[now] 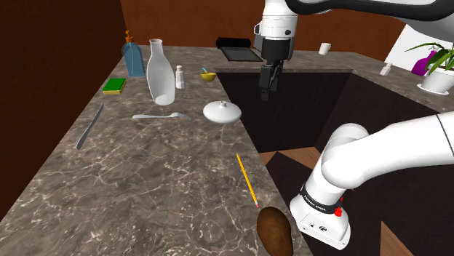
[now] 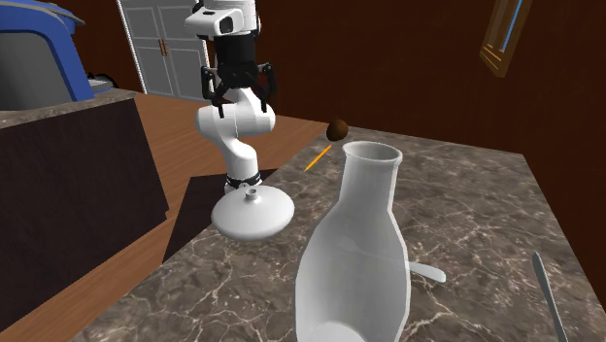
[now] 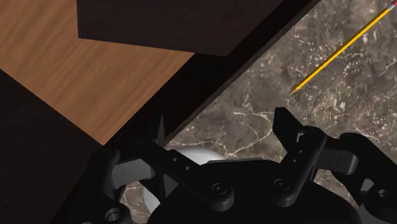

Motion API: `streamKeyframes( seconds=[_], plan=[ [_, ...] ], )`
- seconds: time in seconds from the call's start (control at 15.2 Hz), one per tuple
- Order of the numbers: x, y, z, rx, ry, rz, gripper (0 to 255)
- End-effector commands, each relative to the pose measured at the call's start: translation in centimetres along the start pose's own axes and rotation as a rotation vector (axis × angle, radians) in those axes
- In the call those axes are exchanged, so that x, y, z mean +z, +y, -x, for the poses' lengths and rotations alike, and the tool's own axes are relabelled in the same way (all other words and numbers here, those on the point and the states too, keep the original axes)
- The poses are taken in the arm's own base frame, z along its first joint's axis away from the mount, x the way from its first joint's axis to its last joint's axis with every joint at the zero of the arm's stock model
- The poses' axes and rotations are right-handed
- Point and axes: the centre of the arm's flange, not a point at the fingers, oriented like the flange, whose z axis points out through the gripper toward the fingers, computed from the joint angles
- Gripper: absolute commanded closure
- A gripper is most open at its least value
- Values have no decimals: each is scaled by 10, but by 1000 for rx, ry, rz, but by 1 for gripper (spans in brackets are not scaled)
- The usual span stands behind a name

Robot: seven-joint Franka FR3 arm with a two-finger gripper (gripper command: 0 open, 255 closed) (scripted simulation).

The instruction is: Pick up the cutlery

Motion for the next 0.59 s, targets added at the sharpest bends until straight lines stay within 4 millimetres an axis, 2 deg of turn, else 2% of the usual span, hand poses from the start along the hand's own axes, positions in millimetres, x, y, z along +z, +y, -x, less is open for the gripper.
streamKeyframes(
  seconds=[0.0, 0.53],
  plan=[
    [0, 0, 0, 0, 0, 0, 0],
    [21, -16, -104, -108, -10, -11, 0]
  ],
)
